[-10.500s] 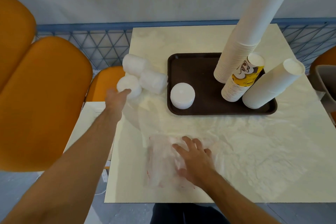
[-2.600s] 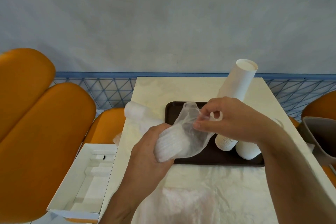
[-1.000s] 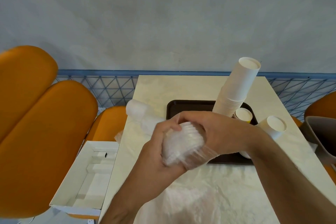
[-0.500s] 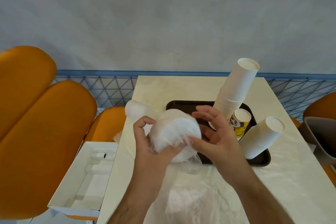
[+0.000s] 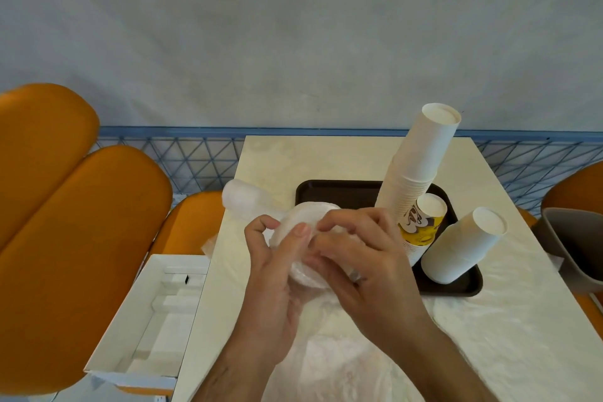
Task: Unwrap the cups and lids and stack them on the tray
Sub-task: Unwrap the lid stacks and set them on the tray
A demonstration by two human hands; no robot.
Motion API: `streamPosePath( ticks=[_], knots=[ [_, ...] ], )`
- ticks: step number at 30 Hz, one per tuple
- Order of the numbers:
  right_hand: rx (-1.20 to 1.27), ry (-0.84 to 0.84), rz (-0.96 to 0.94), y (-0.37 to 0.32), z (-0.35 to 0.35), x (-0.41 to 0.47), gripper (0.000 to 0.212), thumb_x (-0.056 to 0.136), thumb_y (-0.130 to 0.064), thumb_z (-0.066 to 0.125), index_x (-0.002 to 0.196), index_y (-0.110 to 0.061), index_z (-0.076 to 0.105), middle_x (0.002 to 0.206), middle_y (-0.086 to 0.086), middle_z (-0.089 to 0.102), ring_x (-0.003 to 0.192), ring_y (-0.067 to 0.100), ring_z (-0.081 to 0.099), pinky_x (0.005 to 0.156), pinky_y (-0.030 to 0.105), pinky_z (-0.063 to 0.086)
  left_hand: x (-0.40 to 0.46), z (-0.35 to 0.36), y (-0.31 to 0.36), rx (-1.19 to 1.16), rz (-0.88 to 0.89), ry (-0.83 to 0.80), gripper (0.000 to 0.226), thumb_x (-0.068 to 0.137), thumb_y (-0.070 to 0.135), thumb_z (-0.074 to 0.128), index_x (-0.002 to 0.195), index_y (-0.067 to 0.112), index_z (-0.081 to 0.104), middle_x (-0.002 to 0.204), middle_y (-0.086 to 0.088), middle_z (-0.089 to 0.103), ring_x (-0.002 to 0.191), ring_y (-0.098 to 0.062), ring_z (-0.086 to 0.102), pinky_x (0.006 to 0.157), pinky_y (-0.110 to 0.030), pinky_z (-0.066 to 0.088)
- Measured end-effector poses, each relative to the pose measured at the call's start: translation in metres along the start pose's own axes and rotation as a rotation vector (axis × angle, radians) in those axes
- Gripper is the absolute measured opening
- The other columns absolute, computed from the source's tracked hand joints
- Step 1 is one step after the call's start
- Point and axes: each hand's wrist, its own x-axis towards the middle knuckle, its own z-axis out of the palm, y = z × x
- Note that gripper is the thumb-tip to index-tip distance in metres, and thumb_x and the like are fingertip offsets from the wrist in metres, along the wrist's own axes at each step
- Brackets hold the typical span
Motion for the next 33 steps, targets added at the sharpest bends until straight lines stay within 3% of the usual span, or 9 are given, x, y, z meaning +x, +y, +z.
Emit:
streamPosePath(
  ticks=[7,10,15,19,22,27,33],
  knots=[
    [-0.105,-0.160,-0.068,0.001,-0.011,-0.007,0.020,0.100,-0.039,0.058,0.097,-0.026,0.073,0.099,-0.016,0.068,0.090,0.011,0.053,0.077,0.038,0.042,0.003,-0.005,0.000,0.033,0.007,0.110,0.046,0.075,0.033,0.065,0.114,0.055,0.060,0.106,0.010,0.070,0.093,-0.017,0.073,0.069,-0.042,0.060],
    [-0.162,-0.172,-0.054,0.003,-0.016,-0.010,0.023,0.100,-0.042,0.054,0.094,-0.027,0.070,0.094,-0.017,0.067,0.087,0.008,0.054,0.078,0.036,0.039,0.003,-0.005,0.002,0.007,0.004,0.128,0.040,0.079,0.030,0.064,0.114,0.049,0.066,0.106,0.013,0.071,0.095,-0.016,0.072,0.066,-0.039,0.060],
    [-0.179,-0.171,-0.028,0.001,-0.021,-0.016,0.025,0.100,-0.046,0.052,0.092,-0.028,0.068,0.089,-0.017,0.066,0.081,0.007,0.055,0.077,0.032,0.038,0.000,-0.003,0.001,-0.056,-0.055,0.175,0.037,0.076,0.031,0.065,0.112,0.041,0.068,0.116,0.002,0.069,0.105,-0.029,0.068,0.069,-0.043,0.059],
    [-0.140,-0.173,-0.005,0.001,-0.028,-0.016,0.026,0.098,-0.046,0.054,0.091,-0.028,0.070,0.086,-0.017,0.067,0.078,0.002,0.055,0.071,0.033,0.048,0.000,-0.003,0.000,-0.089,-0.070,0.205,0.040,0.073,0.030,0.067,0.113,0.038,0.068,0.121,-0.002,0.066,0.108,-0.031,0.066,0.069,-0.044,0.059],
    [-0.073,-0.170,0.036,0.000,-0.031,-0.014,0.027,0.096,-0.046,0.055,0.090,-0.025,0.072,0.084,-0.018,0.066,0.076,-0.002,0.052,0.063,0.021,0.051,0.000,-0.002,-0.001,-0.125,-0.084,0.217,0.044,0.070,0.031,0.068,0.114,0.036,0.068,0.122,-0.005,0.066,0.109,-0.033,0.066,0.069,-0.045,0.060],
    [0.039,-0.152,0.089,-0.009,-0.029,-0.017,0.022,0.090,-0.043,0.065,0.084,-0.023,0.072,0.078,-0.016,0.066,0.070,-0.001,0.057,0.064,0.005,0.045,-0.002,-0.003,-0.003,-0.253,-0.142,0.210,0.042,0.075,0.034,0.066,0.118,0.032,0.066,0.115,-0.009,0.071,0.105,-0.035,0.069,0.066,-0.043,0.061],
    [0.151,-0.172,0.135,-0.009,-0.022,-0.023,0.019,0.089,-0.041,0.071,0.086,-0.022,0.075,0.078,-0.016,0.068,0.070,0.005,0.063,0.061,0.022,0.052,-0.005,-0.009,-0.004,-0.386,-0.221,0.211,0.037,0.077,0.034,0.066,0.112,0.023,0.066,0.096,-0.012,0.076,0.086,-0.034,0.073,0.064,-0.044,0.061]
  ],
)
